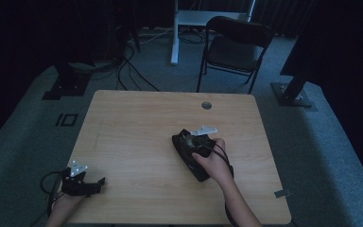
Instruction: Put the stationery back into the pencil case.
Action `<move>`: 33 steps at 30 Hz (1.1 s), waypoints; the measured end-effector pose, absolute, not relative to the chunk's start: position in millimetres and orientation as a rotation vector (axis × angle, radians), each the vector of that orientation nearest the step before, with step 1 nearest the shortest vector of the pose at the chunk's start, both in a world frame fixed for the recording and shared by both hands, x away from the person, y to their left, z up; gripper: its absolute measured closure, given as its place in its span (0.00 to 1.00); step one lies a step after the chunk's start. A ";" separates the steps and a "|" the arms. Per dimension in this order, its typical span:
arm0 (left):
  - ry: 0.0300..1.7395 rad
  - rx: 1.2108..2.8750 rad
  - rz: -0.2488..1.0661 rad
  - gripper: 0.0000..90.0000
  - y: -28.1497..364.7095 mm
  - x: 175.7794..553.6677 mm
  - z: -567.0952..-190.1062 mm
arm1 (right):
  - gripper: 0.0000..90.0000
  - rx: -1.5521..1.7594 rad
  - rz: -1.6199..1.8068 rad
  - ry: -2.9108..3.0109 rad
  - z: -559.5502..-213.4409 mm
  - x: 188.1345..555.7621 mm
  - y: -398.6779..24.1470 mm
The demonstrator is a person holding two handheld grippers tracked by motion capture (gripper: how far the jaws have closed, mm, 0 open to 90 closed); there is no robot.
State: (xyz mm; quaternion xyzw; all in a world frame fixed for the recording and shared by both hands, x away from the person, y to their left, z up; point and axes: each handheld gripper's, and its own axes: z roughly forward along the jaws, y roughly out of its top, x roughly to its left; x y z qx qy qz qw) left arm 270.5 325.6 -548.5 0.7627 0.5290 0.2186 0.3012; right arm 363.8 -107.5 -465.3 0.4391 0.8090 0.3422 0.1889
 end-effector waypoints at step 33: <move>1.404 2.023 0.580 0.01 325.6 270.5 -548.5 | 0.56 1.340 0.787 2.370 -494.7 382.4 -97.0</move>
